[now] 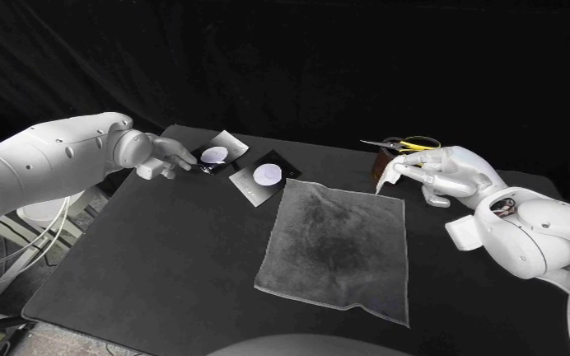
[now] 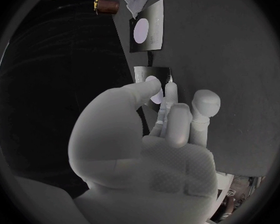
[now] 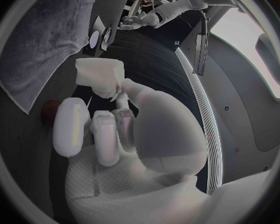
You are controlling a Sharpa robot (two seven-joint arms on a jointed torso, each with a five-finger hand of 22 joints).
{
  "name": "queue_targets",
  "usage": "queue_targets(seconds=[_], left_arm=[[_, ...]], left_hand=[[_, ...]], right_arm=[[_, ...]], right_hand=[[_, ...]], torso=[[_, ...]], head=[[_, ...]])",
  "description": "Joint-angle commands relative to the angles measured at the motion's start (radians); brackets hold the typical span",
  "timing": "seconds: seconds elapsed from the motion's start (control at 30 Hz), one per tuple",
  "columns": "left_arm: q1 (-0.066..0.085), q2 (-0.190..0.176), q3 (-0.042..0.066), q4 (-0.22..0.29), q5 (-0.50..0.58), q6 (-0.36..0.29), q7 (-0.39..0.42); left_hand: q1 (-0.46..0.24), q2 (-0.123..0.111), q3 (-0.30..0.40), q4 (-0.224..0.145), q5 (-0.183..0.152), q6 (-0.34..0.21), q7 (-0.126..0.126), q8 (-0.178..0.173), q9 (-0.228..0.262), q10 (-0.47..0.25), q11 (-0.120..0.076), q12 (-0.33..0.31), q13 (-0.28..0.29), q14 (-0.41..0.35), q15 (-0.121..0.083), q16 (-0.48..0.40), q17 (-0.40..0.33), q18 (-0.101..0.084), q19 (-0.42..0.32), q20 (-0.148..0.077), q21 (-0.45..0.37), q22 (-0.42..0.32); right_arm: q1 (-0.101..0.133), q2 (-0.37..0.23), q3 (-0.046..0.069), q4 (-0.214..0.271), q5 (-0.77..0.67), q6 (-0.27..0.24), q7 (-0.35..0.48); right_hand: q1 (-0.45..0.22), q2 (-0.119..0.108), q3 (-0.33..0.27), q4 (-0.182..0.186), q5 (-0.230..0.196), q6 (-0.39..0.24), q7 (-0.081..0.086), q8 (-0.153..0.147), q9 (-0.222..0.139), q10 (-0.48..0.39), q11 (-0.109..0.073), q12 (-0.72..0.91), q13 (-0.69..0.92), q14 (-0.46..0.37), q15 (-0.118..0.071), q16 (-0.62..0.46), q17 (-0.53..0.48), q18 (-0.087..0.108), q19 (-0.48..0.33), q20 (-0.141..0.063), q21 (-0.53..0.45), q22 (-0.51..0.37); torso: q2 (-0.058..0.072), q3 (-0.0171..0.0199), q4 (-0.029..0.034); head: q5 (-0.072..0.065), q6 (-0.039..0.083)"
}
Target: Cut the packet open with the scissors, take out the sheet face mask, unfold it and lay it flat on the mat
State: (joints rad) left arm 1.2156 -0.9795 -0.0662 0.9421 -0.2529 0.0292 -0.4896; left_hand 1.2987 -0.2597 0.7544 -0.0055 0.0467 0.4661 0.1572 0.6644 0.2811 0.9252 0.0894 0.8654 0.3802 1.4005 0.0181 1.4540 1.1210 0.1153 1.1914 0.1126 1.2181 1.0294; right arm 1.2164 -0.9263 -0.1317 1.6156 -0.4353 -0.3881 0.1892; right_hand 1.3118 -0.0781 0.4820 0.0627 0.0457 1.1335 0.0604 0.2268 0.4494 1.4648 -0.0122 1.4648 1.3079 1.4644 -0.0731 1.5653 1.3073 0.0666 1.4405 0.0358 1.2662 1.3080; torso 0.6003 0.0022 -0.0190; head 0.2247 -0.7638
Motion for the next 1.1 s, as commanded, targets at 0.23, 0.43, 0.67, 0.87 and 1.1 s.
queue_targets(seconds=[0.23, 0.43, 0.67, 0.87, 1.1], left_arm=[[0.026, -0.054, 0.001, 0.023, -0.055, 0.068, -0.031], [0.039, -0.079, 0.001, 0.053, -0.055, 0.081, -0.001], [0.044, -0.082, 0.001, 0.152, -0.015, 0.101, 0.138], [0.044, -0.052, -0.006, 0.263, -0.003, 0.098, 0.287], [0.034, 0.017, -0.016, 0.367, -0.016, 0.086, 0.447]], left_hand=[[0.012, 0.005, -0.015, 0.001, 0.002, -0.018, 0.017, 0.038, 0.01, -0.013, 0.0, 0.007, 0.003, -0.005, 0.002, -0.003, 0.002, 0.015, -0.003, 0.002, -0.008, -0.013], [0.004, 0.015, -0.013, 0.014, 0.003, -0.005, 0.018, 0.072, 0.017, -0.018, 0.002, 0.007, 0.004, -0.011, 0.003, -0.008, -0.013, 0.018, -0.01, 0.005, -0.018, -0.027], [-0.001, 0.04, 0.027, 0.027, 0.002, 0.088, 0.016, 0.117, 0.015, -0.03, 0.0, 0.009, -0.002, -0.023, 0.0, -0.026, -0.061, 0.021, -0.012, 0.002, -0.027, -0.042], [0.005, 0.044, 0.042, 0.023, 0.002, 0.177, 0.019, 0.092, -0.022, -0.059, 0.005, -0.014, -0.031, -0.122, 0.003, -0.119, -0.272, 0.052, -0.121, 0.003, -0.145, -0.194], [0.012, 0.049, 0.014, 0.023, 0.002, 0.214, 0.024, 0.05, -0.06, -0.088, 0.016, -0.052, -0.073, -0.251, 0.013, -0.222, -0.477, 0.069, -0.209, 0.012, -0.24, -0.295]], right_arm=[[-0.001, 0.001, 0.0, -0.003, -0.01, 0.0, 0.002], [-0.001, 0.004, 0.0, -0.007, -0.012, 0.003, 0.0], [-0.004, 0.013, 0.0, -0.012, -0.021, 0.025, -0.023], [-0.008, 0.026, -0.001, -0.022, -0.026, 0.046, -0.044], [-0.014, 0.051, -0.001, -0.035, -0.038, 0.086, -0.08]], right_hand=[[-0.002, 0.009, 0.064, -0.056, 0.003, 0.007, -0.002, 0.005, 0.033, 0.089, -0.008, -0.005, 0.212, 0.106, -0.006, 0.005, 0.263, -0.001, 0.004, -0.005, -0.002, 0.175], [-0.005, 0.009, 0.066, -0.059, 0.003, 0.006, -0.002, 0.006, 0.034, 0.088, -0.008, -0.005, 0.212, 0.106, -0.006, 0.005, 0.263, -0.001, 0.004, -0.005, -0.003, 0.175], [-0.006, 0.009, 0.067, -0.06, 0.003, 0.005, -0.002, 0.006, 0.034, 0.088, -0.008, -0.006, 0.211, 0.106, -0.006, 0.005, 0.263, 0.0, 0.002, -0.005, -0.006, 0.174], [-0.006, 0.009, 0.067, -0.06, 0.003, 0.005, -0.002, 0.006, 0.034, 0.088, -0.008, -0.006, 0.211, 0.106, -0.006, 0.005, 0.263, 0.0, 0.002, -0.005, -0.006, 0.174], [-0.008, 0.011, 0.07, -0.062, 0.003, 0.003, -0.001, 0.007, 0.035, 0.088, -0.007, -0.01, 0.21, 0.105, -0.005, 0.002, 0.259, 0.001, -0.001, -0.005, -0.013, 0.172]], torso=[[-0.001, 0.0, 0.0002], [0.0, -0.0013, 0.0005], [0.0, -0.0021, -0.0013], [0.0, -0.0031, -0.0036], [-0.002, -0.005, -0.0055]], head=[[0.004, -0.001], [0.002, -0.001], [-0.001, -0.003], [-0.037, -0.002], [-0.124, 0.004]])
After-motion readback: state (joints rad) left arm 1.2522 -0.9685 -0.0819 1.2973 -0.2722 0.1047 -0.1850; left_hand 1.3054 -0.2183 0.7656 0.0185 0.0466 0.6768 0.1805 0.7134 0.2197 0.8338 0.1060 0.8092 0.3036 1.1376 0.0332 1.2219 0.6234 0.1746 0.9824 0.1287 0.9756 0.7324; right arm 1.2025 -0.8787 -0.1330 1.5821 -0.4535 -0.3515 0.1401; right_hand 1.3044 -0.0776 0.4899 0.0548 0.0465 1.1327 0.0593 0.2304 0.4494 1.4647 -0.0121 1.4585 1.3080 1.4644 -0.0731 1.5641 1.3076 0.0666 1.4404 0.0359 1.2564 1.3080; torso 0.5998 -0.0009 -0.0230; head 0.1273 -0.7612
